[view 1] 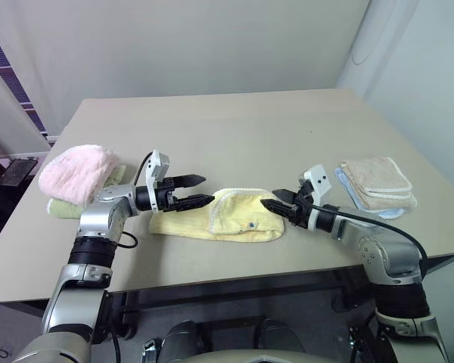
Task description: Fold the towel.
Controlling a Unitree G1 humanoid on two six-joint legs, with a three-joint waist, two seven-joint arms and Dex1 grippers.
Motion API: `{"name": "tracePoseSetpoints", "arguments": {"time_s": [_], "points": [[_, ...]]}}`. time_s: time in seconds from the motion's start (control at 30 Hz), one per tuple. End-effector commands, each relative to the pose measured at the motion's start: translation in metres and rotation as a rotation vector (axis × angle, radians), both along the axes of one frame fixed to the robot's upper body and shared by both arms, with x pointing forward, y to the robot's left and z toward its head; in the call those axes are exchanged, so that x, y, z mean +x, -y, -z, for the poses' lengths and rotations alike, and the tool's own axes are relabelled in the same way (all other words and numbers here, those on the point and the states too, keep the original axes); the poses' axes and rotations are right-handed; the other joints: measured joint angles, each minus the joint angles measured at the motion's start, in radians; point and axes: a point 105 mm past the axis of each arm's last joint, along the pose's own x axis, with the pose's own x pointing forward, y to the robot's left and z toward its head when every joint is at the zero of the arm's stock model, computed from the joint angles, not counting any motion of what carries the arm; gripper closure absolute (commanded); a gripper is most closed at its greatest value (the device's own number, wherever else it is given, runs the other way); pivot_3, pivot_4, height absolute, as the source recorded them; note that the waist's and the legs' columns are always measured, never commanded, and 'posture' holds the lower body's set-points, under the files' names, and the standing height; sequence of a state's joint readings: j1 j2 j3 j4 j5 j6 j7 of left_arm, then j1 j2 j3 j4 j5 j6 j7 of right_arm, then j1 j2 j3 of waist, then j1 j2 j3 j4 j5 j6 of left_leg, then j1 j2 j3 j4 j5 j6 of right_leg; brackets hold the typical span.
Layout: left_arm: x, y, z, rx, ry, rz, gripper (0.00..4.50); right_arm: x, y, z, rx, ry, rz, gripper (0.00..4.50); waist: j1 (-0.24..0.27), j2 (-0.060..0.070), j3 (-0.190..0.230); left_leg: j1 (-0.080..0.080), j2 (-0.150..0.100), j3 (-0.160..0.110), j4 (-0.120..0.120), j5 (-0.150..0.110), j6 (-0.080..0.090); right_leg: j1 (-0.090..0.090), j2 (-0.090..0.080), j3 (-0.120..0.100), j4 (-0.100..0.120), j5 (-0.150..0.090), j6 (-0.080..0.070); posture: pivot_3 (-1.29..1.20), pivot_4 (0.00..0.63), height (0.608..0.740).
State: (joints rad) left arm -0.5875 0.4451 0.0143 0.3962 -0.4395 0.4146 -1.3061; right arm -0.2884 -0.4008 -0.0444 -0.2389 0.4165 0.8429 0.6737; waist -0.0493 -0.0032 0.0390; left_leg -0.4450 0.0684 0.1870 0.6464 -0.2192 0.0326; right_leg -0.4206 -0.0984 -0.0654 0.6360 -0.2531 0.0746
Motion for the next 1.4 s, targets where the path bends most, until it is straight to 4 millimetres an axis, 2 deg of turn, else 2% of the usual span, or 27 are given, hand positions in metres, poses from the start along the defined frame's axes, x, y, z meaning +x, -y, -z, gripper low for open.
{"name": "tracePoseSetpoints", "arguments": {"time_s": [0.03, 0.2, 0.3, 0.33, 0.43, 0.53, 0.67, 0.8, 0.9, 0.97, 1.1, 1.17, 1.33, 1.4], "points": [[-0.003, 0.014, -0.022, -0.046, 0.06, 0.059, 0.0, 0.009, -0.013, -0.015, 0.099, 0.058, -0.01, 2.02, -0.001, 0.0, 0.0, 0.001, 0.0, 0.0, 0.0, 0.0, 0.0, 0.001, 0.0, 0.0, 0.0, 0.0, 0.0, 0.0, 0.0, 0.74], [-0.012, 0.049, -0.026, -0.027, 0.114, 0.169, 0.0, 0.02, -0.009, -0.011, 0.169, 0.018, 0.039, 2.02, 0.008, 0.0, 0.0, 0.001, 0.0, 0.0, 0.001, 0.0, 0.0, 0.002, 0.0, 0.0, -0.001, 0.001, 0.001, 0.0, 0.0, 0.74], [-0.012, 0.067, -0.016, 0.017, 0.104, 0.216, 0.56, 0.018, -0.01, -0.014, 0.182, 0.038, 0.021, 1.98, 0.008, 0.0, 0.0, 0.0, -0.001, 0.0, 0.001, 0.0, 0.0, 0.002, 0.0, 0.0, -0.001, 0.001, 0.001, 0.0, 0.0, 0.74], [-0.012, 0.073, -0.01, 0.042, 0.111, 0.232, 0.95, 0.018, -0.009, -0.014, 0.181, 0.042, 0.028, 2.41, 0.006, 0.0, 0.0, 0.0, -0.001, 0.0, 0.001, 0.0, 0.0, 0.002, 0.0, 0.0, -0.001, 0.001, 0.001, 0.0, 0.0, 0.74], [-0.02, 0.086, 0.001, 0.053, 0.106, 0.303, 1.97, 0.022, -0.006, -0.008, 0.17, 0.025, 0.063, 3.28, 0.001, 0.0, 0.0, 0.0, 0.0, 0.0, 0.0, 0.0, 0.0, 0.001, 0.0, 0.0, -0.001, 0.001, 0.001, 0.0, 0.0, 0.74], [-0.018, 0.092, 0.016, 0.102, 0.092, 0.297, 3.12, 0.022, -0.01, -0.002, 0.175, 0.005, 0.055, 4.43, 0.001, 0.001, 0.0, 0.0, 0.0, -0.001, 0.0, 0.0, 0.0, 0.002, 0.001, 0.0, -0.001, 0.001, 0.001, 0.0, 0.0, 0.74], [0.002, 0.089, 0.038, 0.165, 0.085, 0.173, 4.47, 0.018, -0.017, 0.004, 0.194, -0.023, 0.031, 4.5, 0.002, 0.001, 0.0, 0.0, 0.0, -0.001, 0.001, 0.0, 0.0, 0.0, 0.001, 0.0, -0.001, 0.001, 0.001, 0.0, 0.0, 0.74], [0.017, 0.082, 0.049, 0.162, 0.043, 0.081, 4.47, 0.014, -0.017, 0.024, 0.179, -0.087, 0.029, 4.5, 0.006, 0.0, 0.0, 0.0, 0.0, -0.002, 0.001, 0.0, 0.0, 0.0, 0.0, 0.0, -0.001, 0.001, 0.001, 0.0, 0.0, 0.74], [0.013, 0.076, 0.07, 0.219, 0.012, 0.084, 4.47, 0.01, -0.012, 0.058, 0.068, -0.154, 0.044, 4.5, 0.004, 0.0, 0.0, 0.0, 0.0, -0.002, 0.001, 0.0, 0.0, 0.0, 0.0, 0.0, -0.001, 0.001, 0.001, 0.0, 0.0, 0.74], [0.008, 0.075, 0.079, 0.232, -0.01, 0.099, 4.47, 0.009, -0.008, 0.073, 0.028, -0.18, 0.061, 4.5, 0.004, 0.0, 0.0, -0.001, 0.0, -0.001, 0.001, 0.0, 0.0, 0.0, 0.0, 0.0, -0.002, 0.001, 0.001, 0.0, 0.0, 0.74], [0.003, 0.077, 0.08, 0.2, -0.041, 0.12, 4.47, 0.006, 0.001, 0.101, -0.091, -0.236, 0.075, 4.5, 0.003, -0.001, -0.003, 0.002, 0.0, -0.002, 0.001, 0.0, 0.0, 0.002, 0.0, 0.0, -0.001, 0.001, 0.0, 0.0, 0.0, 0.74], [0.002, 0.078, 0.078, 0.185, -0.048, 0.13, 4.47, 0.007, 0.001, 0.098, -0.083, -0.22, 0.069, 4.5, 0.003, -0.003, -0.005, 0.003, 0.001, -0.002, 0.002, 0.0, 0.0, 0.004, 0.0, 0.0, -0.002, 0.002, -0.001, 0.0, 0.0, 0.74], [0.01, 0.073, 0.066, 0.134, -0.074, 0.091, 4.47, 0.009, -0.007, 0.063, 0.053, -0.147, 0.012, 4.5, 0.005, -0.002, -0.004, 0.003, 0.002, -0.001, 0.001, 0.0, 0.0, 0.005, 0.0, -0.001, -0.006, 0.008, 0.0, 0.0, 0.0, 0.74], [0.013, 0.067, 0.061, 0.121, -0.076, 0.069, 4.12, 0.007, -0.008, 0.05, 0.087, -0.12, -0.006, 4.5, 0.005, -0.002, -0.004, 0.002, 0.002, -0.001, 0.0, 0.0, 0.0, 0.004, 0.0, -0.001, -0.006, 0.009, 0.0, 0.0, 0.0, 0.74]]}}
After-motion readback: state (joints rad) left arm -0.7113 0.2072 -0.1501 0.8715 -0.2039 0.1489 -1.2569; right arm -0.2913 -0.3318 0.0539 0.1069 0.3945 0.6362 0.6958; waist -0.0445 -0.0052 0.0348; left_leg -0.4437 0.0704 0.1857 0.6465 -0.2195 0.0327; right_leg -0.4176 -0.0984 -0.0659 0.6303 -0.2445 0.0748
